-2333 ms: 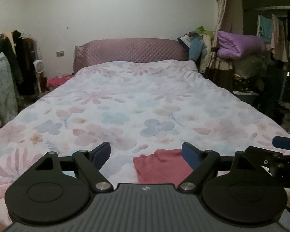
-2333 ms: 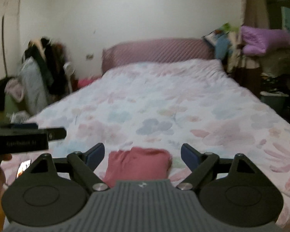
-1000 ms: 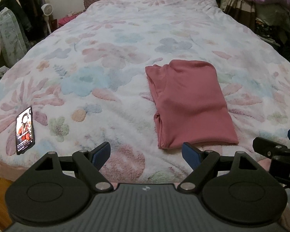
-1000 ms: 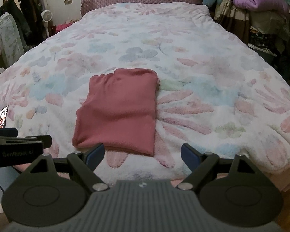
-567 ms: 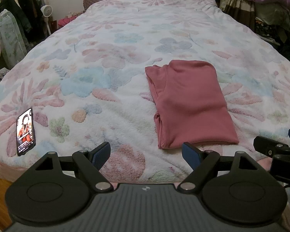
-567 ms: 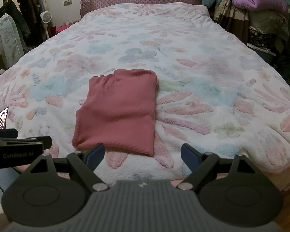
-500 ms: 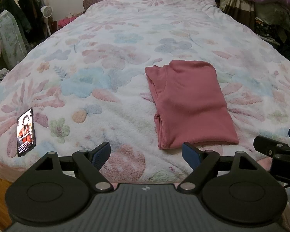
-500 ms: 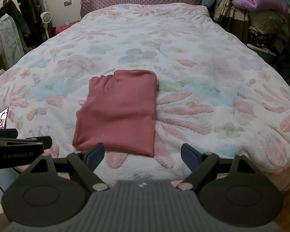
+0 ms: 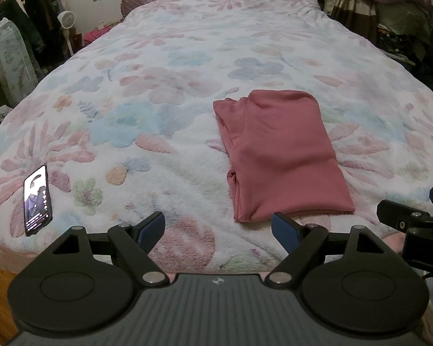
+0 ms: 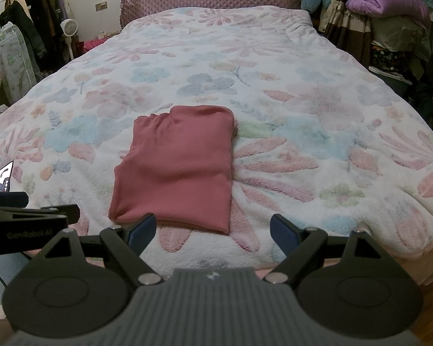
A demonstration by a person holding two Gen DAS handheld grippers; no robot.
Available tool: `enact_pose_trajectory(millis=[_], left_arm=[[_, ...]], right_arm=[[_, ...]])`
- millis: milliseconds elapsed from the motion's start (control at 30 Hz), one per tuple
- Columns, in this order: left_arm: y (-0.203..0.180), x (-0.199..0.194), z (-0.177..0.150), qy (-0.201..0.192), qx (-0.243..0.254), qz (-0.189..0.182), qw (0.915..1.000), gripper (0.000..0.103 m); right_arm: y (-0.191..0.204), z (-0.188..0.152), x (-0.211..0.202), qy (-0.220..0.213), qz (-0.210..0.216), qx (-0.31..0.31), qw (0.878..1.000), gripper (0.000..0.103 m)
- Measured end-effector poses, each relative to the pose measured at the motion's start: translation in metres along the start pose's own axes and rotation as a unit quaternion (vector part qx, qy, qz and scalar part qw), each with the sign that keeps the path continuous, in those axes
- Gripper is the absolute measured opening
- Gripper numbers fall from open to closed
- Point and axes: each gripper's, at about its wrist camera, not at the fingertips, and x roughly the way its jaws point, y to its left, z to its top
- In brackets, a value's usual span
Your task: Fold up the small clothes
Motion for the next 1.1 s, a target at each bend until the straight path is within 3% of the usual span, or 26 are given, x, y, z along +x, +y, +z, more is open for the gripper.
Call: enact_pose_trajectory(millis=[1100], left_arm=[[-0.0060, 0.0032, -0.0017, 0.004, 0.020, -0.008, 0.9998, 0.097]], right_arm=[[0.0021, 0.0008, -0.0035, -0.001, 0.007, -0.009, 1.000, 0.082]])
